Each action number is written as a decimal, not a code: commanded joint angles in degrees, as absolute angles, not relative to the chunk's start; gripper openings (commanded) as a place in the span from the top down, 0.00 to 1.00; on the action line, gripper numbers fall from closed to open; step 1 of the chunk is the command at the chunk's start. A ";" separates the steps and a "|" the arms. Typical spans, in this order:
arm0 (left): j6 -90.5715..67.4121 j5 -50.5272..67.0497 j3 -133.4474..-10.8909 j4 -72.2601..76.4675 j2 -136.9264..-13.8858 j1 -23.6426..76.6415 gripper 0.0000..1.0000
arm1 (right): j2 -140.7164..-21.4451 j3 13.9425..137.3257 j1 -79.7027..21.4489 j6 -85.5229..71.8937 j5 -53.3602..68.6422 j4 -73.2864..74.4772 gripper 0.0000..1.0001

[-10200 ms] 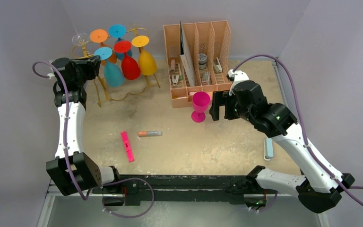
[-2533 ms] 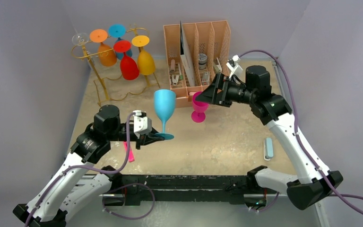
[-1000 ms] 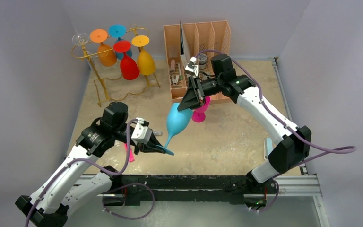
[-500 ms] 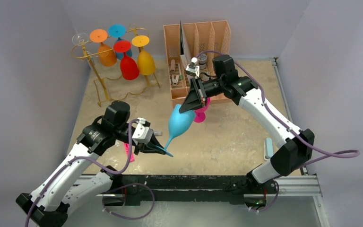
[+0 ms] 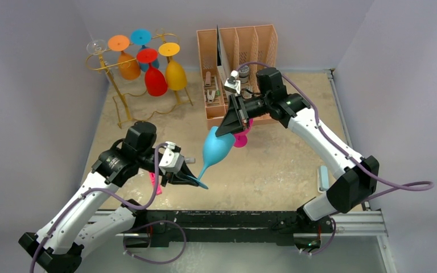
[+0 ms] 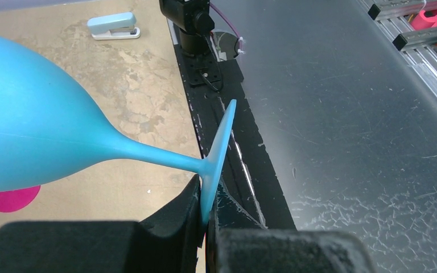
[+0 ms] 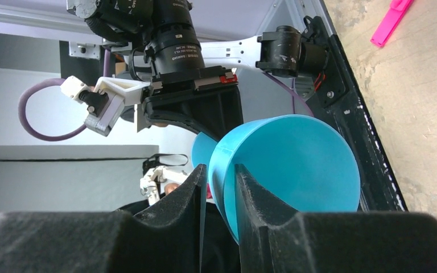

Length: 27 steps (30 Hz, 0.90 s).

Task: Take the wine glass off the wine glass rack
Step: Place the wine glass at the center of the board.

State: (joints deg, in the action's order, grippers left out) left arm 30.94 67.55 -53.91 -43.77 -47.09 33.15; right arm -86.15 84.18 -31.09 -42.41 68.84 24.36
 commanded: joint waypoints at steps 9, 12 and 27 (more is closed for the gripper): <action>31.65 65.44 -54.98 -46.49 -45.53 32.93 1.00 | -85.16 83.84 -31.82 -44.64 72.06 20.79 0.82; 31.97 65.03 -55.15 -47.01 -45.75 32.87 1.00 | -84.93 83.14 -31.82 -46.35 72.07 18.07 0.92; 31.12 62.06 -55.58 -45.61 -46.75 32.88 0.90 | -82.94 81.42 -31.82 -47.17 70.57 16.47 1.00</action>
State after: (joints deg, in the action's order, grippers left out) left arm 32.62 65.47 -53.91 -46.13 -46.87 33.15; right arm -86.04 82.02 -31.44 -47.40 71.16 17.76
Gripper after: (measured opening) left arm 0.052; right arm 0.022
